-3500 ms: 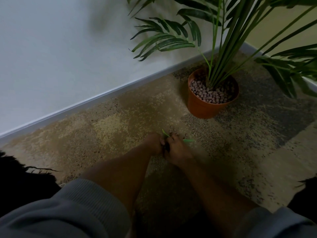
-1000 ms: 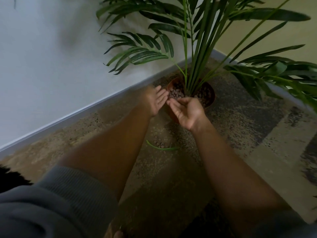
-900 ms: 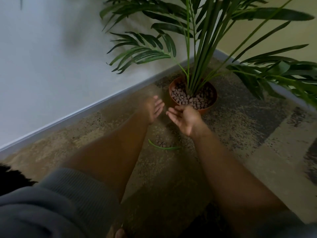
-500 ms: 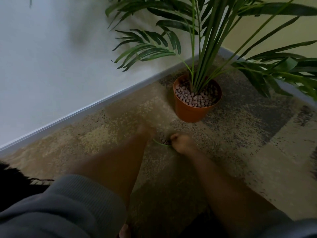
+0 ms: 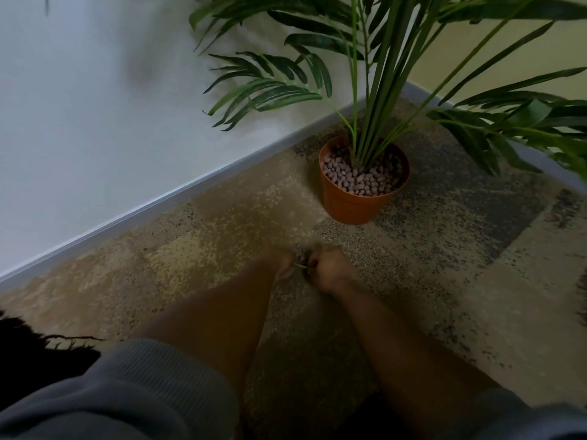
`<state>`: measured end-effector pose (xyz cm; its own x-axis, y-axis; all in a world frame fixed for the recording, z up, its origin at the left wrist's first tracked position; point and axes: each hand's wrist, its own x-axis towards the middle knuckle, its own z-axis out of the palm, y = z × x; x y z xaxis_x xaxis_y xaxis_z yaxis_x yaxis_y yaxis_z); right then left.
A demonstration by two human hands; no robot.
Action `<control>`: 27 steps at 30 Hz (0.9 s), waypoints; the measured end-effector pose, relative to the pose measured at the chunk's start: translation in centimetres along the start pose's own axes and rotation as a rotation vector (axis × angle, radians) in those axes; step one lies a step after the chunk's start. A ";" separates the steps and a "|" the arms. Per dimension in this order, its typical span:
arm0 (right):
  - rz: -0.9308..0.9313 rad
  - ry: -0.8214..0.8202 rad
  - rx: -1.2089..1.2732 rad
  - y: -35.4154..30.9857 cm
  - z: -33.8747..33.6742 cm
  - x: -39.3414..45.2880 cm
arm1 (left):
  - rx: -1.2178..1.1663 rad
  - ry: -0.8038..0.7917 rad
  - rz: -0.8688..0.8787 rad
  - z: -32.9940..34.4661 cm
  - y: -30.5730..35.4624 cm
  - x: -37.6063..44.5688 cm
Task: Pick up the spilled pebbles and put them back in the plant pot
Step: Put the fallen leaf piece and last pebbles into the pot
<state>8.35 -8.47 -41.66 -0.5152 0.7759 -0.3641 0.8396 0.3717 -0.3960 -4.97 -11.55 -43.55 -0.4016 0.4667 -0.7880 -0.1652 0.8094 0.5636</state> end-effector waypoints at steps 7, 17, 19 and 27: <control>-0.014 0.140 0.236 -0.1 -3.2 0.5 | -0.175 0.053 0.158 -0.4 4.3 -1.4; -0.254 0.453 0.434 -0.3 -9.1 2.6 | -0.290 0.161 0.433 0.7 13.6 -3.6; -0.259 0.591 0.488 -0.5 -9.6 2.9 | -0.363 0.198 0.459 1.0 15.1 -4.2; -0.142 0.863 0.565 0.7 -10.4 4.0 | -0.338 0.331 0.502 2.1 17.8 -0.1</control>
<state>8.67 0.16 -34.63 -0.1180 0.9272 0.3555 0.4630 0.3681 -0.8063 -6.01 3.54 -34.02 -0.7479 0.5791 -0.3244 -0.1373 0.3432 0.9292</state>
